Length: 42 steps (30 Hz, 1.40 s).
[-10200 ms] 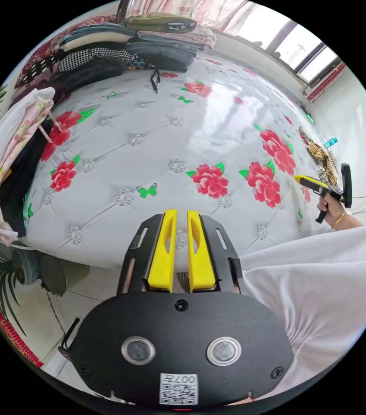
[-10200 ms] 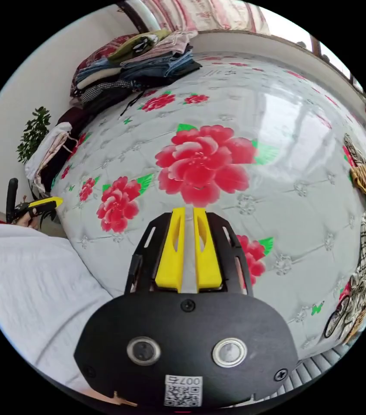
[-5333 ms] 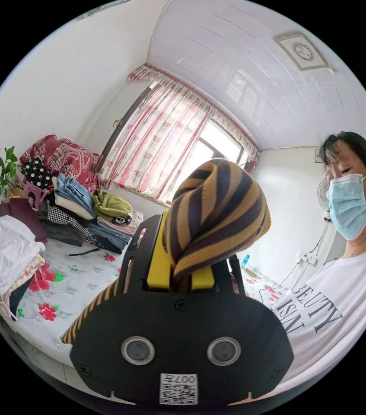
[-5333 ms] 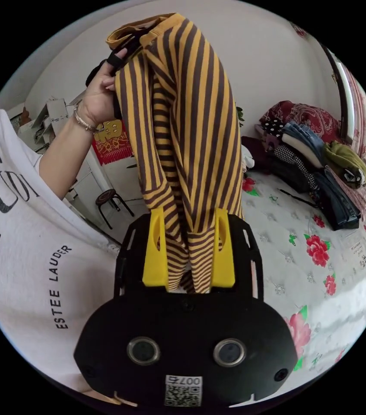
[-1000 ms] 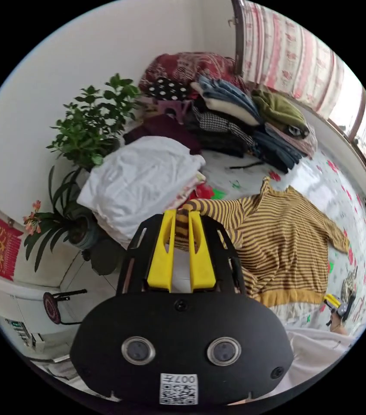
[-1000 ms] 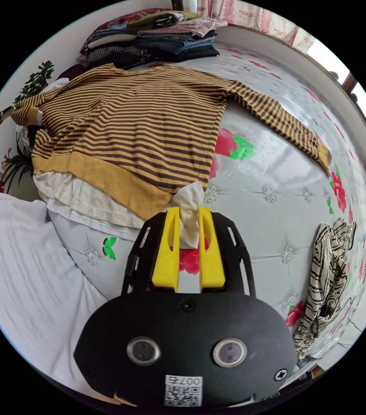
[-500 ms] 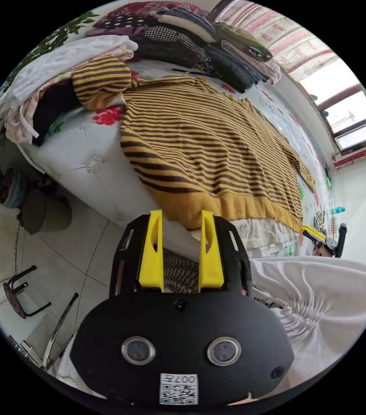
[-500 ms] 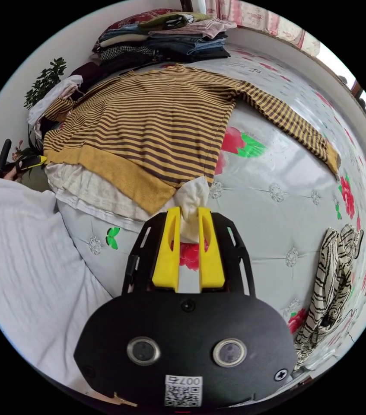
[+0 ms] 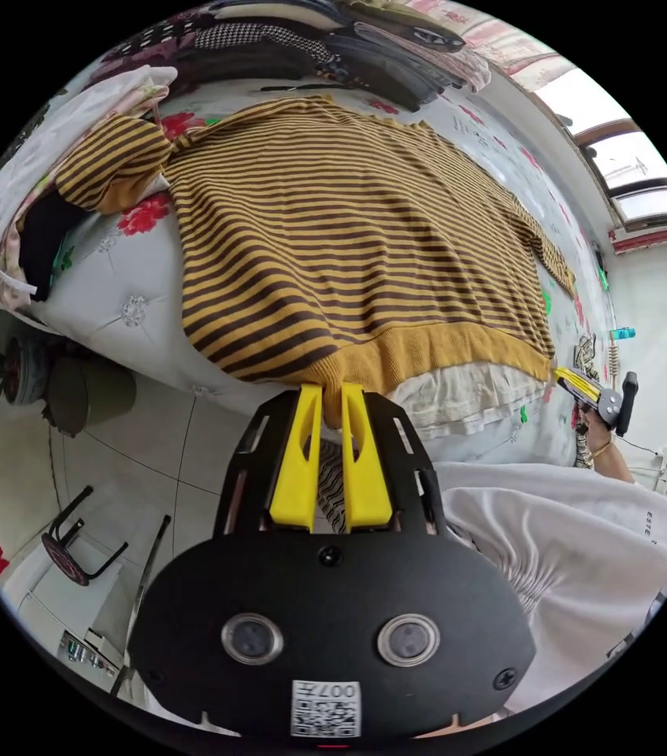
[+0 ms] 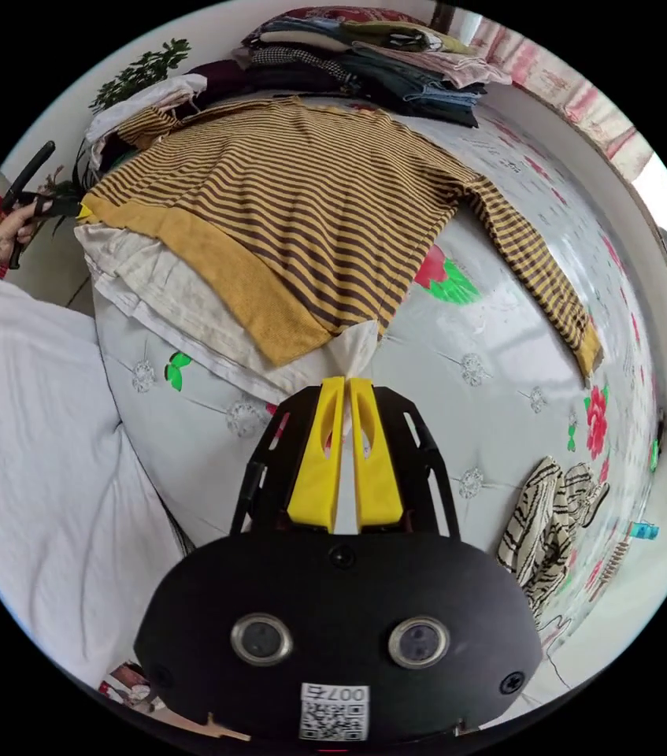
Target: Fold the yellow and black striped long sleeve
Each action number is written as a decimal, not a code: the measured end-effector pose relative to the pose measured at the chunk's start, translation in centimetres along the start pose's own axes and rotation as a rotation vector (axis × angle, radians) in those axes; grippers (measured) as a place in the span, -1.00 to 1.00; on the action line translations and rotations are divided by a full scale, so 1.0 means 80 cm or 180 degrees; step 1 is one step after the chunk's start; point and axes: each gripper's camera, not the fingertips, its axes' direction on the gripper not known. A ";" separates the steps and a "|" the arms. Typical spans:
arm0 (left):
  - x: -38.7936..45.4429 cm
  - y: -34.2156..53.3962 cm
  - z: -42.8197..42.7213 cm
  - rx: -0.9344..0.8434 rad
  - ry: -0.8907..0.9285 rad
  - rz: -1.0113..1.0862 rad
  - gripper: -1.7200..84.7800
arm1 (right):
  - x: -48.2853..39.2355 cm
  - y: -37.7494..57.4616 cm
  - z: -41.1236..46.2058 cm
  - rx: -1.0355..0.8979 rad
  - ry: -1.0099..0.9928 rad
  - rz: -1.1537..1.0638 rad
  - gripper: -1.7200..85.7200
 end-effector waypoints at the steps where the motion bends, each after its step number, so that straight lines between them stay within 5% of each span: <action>1: 0.006 0.022 0.001 0.0015 0.0080 -0.0027 -0.86 | -0.005 0.002 -0.005 -0.0035 0.0079 -0.0081 -0.96; 6: 0.038 0.107 0.025 0.0016 0.0424 -0.0118 -0.85 | -0.036 0.066 -0.030 -0.0405 0.0574 -0.0486 -0.96; 15: 0.059 0.165 0.018 -0.0007 0.0552 -0.0028 -0.84 | -0.060 0.135 -0.111 -0.0178 0.1014 -0.0405 -0.97; 21: 0.018 0.191 -0.020 0.0453 0.0682 -0.0408 -0.74 | -0.046 0.125 -0.189 0.0451 0.0888 -0.0094 -0.95; 32: 0.047 0.160 0.002 0.0692 0.0834 -0.0424 -0.61 | -0.103 0.051 -0.207 0.0505 0.1176 -0.0554 -0.95; 37: 0.052 0.138 0.022 0.0562 0.0751 -0.0514 -0.72 | -0.102 0.031 -0.191 0.0278 0.0674 -0.0575 -0.95; 42: 0.054 0.139 0.010 0.0496 0.0724 -0.0473 -0.88 | -0.117 0.048 -0.190 0.0104 0.1200 -0.0941 -0.97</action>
